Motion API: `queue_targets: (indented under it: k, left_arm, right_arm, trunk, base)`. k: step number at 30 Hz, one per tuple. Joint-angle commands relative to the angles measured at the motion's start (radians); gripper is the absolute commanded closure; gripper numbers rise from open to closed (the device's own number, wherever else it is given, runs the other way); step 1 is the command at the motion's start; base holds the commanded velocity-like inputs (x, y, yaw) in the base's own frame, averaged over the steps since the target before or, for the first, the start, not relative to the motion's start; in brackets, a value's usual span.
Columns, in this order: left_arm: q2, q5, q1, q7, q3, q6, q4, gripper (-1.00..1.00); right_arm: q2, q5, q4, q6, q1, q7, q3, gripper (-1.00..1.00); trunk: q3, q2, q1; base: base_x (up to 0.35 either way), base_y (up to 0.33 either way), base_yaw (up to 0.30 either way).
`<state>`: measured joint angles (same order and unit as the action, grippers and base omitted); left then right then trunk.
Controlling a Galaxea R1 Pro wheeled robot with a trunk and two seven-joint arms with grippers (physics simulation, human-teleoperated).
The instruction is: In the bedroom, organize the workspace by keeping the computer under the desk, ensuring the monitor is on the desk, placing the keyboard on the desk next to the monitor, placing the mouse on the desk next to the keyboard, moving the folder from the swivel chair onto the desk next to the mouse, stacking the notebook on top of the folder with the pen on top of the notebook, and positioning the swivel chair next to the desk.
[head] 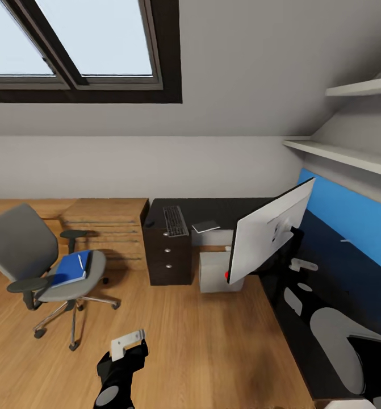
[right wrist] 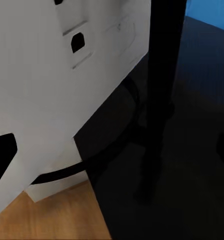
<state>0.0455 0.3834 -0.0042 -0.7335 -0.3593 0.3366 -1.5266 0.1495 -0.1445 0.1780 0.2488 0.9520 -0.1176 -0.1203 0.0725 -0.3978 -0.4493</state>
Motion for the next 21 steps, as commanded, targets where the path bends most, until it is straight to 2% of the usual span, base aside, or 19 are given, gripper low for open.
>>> queue_targets:
  k: [1,7,21]
  left_arm:
    - [0.000,0.005,0.000,-0.006,-0.001,0.004,-0.010,-1.00]
    - [0.002,0.007,0.000,-0.006,-0.003,0.004,-0.039,-1.00]
    - [0.004,0.008,0.000,-0.007,-0.006,0.004,-0.052,-1.00]
  right_arm:
    - [0.001,-0.010,-0.001,0.005,0.001,0.001,0.001,-1.00]
    - [0.001,-0.010,-0.002,0.005,0.001,0.000,0.001,-1.00]
    - [-0.003,-0.010,0.001,0.005,0.001,0.002,0.002,-1.00]
  trunk:
    - [0.002,-0.002,-0.001]
    - [0.001,-0.002,-0.001]
    - [0.045,-0.100,-0.054]
  base:
    - [0.000,0.000,-0.143]
    - [0.000,0.000,-0.070]
    - [0.000,0.000,-0.003]
